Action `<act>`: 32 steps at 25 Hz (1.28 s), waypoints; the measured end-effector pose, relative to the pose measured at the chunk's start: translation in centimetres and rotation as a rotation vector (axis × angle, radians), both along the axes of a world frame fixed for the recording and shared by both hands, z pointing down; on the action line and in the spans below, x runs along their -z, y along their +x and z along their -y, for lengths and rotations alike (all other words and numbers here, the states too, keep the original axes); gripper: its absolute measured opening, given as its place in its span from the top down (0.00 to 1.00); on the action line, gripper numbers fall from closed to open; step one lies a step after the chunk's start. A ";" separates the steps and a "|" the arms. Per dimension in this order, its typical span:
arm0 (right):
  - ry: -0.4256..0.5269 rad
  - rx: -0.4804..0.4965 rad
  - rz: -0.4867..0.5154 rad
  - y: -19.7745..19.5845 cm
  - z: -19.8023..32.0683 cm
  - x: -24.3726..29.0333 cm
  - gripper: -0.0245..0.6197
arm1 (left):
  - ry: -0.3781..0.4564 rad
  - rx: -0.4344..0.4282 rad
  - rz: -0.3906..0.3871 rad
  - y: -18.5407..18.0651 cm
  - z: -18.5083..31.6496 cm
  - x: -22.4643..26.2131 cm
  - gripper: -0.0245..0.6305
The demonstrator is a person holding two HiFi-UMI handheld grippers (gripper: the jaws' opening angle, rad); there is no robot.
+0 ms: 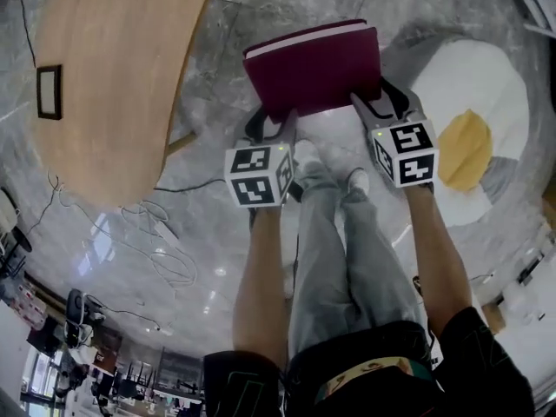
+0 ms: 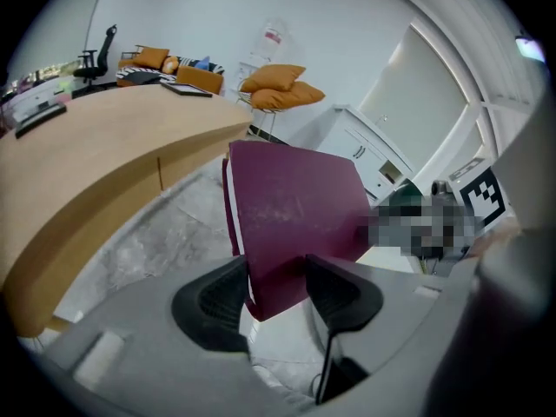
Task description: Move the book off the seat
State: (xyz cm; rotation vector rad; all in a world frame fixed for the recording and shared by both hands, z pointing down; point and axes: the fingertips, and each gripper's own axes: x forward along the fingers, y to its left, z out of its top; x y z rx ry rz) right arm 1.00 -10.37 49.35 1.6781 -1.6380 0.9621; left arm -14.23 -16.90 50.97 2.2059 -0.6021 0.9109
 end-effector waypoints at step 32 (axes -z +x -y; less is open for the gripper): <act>-0.024 0.705 0.184 -18.5 41.2 1.0 0.58 | -0.022 0.740 0.022 -19.1 29.6 2.8 0.63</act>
